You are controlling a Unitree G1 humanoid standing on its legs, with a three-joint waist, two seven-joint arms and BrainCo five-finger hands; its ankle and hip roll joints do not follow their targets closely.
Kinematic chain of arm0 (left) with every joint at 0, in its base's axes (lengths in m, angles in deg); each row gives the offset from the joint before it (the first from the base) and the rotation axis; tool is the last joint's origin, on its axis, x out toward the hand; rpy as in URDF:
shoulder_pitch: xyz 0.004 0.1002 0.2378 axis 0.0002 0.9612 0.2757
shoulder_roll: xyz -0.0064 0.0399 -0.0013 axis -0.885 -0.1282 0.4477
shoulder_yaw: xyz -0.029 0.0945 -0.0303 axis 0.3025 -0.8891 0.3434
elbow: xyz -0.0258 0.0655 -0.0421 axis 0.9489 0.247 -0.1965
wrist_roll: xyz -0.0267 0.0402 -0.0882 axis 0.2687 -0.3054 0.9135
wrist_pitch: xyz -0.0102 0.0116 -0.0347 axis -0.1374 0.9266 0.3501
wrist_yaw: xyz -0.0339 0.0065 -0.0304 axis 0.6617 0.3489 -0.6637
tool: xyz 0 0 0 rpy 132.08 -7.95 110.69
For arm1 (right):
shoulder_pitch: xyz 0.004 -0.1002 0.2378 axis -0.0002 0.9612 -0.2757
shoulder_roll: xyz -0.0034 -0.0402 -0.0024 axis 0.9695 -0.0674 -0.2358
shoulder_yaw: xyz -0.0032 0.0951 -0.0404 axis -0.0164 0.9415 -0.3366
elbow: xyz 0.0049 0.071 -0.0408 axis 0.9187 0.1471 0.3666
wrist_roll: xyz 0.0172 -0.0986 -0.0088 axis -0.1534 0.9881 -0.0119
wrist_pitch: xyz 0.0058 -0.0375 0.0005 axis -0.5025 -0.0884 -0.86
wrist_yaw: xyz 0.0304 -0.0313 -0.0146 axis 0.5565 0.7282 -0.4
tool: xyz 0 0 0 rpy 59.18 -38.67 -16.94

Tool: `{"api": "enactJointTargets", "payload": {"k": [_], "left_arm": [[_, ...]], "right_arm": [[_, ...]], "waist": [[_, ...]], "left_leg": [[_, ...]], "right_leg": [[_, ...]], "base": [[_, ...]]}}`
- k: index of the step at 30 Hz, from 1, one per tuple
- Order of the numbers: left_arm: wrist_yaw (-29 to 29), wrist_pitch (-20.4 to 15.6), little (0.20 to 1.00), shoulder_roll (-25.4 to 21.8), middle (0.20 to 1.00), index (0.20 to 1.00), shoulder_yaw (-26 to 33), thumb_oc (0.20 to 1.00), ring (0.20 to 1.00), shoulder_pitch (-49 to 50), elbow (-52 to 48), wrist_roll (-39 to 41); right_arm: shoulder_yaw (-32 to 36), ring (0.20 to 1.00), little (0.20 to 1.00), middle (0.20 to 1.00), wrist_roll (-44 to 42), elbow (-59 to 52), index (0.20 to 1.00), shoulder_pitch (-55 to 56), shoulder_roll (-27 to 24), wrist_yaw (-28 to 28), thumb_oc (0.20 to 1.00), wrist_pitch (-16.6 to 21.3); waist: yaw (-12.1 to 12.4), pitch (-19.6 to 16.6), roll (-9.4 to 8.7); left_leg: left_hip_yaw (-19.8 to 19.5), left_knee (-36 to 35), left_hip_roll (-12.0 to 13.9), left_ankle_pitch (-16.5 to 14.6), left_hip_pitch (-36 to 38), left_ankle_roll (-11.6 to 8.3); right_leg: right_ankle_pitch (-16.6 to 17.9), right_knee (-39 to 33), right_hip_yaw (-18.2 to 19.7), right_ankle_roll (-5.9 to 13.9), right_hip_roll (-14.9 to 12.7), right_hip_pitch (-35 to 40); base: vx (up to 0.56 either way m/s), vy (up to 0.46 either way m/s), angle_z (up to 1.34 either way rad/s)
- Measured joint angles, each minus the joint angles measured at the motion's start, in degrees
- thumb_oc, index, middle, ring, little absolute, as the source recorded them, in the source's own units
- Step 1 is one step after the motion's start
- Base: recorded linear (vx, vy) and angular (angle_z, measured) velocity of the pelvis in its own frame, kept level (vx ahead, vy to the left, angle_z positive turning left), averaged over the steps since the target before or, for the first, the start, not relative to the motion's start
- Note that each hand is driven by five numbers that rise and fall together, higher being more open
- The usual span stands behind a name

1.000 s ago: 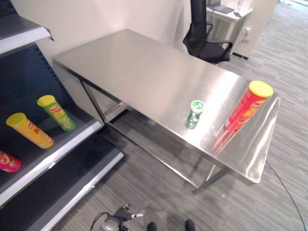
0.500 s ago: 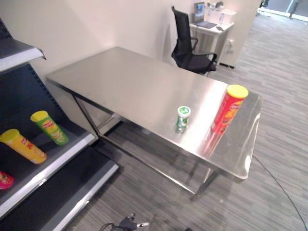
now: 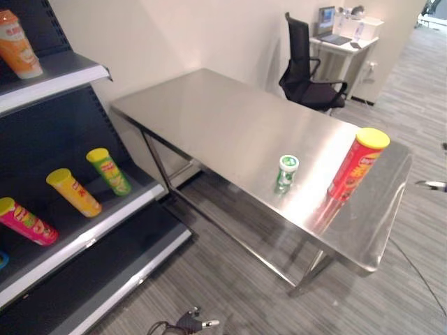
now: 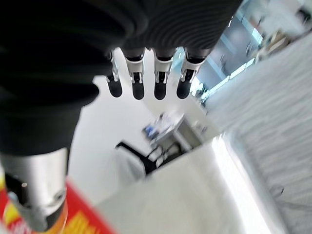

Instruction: Put the goods on the table back onto the shelves and tidy them up.

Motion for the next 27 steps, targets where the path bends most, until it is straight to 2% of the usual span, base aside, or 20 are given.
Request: {"api": "enactJointTargets", "payload": {"k": [11,19,21,27], "left_arm": [[-0.09,-0.02,1.0,-0.01,1.0,1.0,0.47,1.0,1.0,0.25,0.05,1.71],[-0.07,-0.02,1.0,-0.04,1.0,1.0,1.12,1.0,1.0,0.44,0.07,1.88],[-0.05,-0.03,1.0,-0.27,1.0,1.0,1.15,1.0,1.0,0.36,0.04,2.05],[0.14,-0.04,1.0,-0.44,1.0,1.0,1.15,1.0,1.0,0.5,0.03,2.22]], "right_arm": [[-3.03,1.0,1.0,1.0,-0.04,0.27,1.0,-5.1,-0.01,-0.66,1.0,-0.07],[-4.05,1.0,1.0,1.0,-0.46,0.31,1.0,-6.36,0.04,-0.39,1.0,-0.01],[-4.23,1.0,1.0,1.0,-1.23,2.6,1.0,-7.88,1.42,-0.09,1.0,-0.06],[-7.83,1.0,1.0,1.0,-2.58,3.81,1.0,-10.6,1.47,-0.02,1.0,-0.04]], "waist": [[0.62,-0.03,0.42],[1.42,0.09,0.22],[1.43,0.35,-0.27],[2.15,0.24,-0.35]], "left_leg": [[-1.76,-0.01,0.04,0.26,0.09,-0.31],[-2.64,-0.01,0.02,0.52,0.0,-0.47],[-3.37,-0.01,0.09,0.71,0.13,-0.68],[-3.45,-0.01,0.19,0.72,0.06,-0.7]], "right_leg": [[-0.35,-0.02,-2.18,-0.29,0.14,0.92],[-0.36,-0.02,-2.88,-0.3,0.17,1.19],[-0.55,-0.01,-3.69,-0.62,0.3,1.67],[-0.58,-0.01,-3.78,-0.73,0.4,1.74]], "base": [[0.01,-0.011,0.08],[0.01,-0.009,0.05],[0.01,-0.026,0.2],[0.0,-0.004,0.01]]}}
